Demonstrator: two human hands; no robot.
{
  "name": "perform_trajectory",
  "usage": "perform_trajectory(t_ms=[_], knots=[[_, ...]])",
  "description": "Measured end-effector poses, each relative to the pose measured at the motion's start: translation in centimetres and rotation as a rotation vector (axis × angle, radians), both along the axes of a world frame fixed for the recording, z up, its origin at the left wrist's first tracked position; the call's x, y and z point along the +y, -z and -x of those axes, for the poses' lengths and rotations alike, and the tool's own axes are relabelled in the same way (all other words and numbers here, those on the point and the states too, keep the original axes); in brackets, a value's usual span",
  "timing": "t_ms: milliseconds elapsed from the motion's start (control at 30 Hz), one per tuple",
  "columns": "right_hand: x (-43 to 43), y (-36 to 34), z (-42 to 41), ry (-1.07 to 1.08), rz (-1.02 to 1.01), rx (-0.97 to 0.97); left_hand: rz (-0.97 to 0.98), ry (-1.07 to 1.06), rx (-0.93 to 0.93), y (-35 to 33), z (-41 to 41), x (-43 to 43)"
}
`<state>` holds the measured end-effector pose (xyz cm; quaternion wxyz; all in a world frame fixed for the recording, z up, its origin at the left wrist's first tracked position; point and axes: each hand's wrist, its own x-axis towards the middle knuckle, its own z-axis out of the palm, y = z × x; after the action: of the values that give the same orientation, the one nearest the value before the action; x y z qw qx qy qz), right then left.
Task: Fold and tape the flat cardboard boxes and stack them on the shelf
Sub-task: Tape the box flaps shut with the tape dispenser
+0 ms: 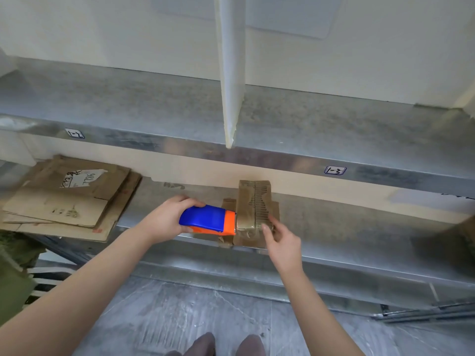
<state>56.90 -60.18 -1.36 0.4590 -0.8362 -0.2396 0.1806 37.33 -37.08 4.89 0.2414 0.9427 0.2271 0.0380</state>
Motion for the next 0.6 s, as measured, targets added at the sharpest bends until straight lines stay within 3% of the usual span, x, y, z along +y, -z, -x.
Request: perform_trajectory(t_ms=[167, 367, 600], knots=[[1.2, 0.4, 0.6, 0.053, 0.026, -0.013, -0.007, 0.004, -0.014, 0.6, 0.3, 0.4], [1.6, 1.0, -0.2, 0.114, -0.022, 0.114, 0.046, 0.022, 0.002, 1.3, 2.4, 2.1], [1.9, 1.4, -0.1, 0.111, 0.020, 0.084, 0.028, 0.068, 0.009, 2.0, 3.4, 2.8]])
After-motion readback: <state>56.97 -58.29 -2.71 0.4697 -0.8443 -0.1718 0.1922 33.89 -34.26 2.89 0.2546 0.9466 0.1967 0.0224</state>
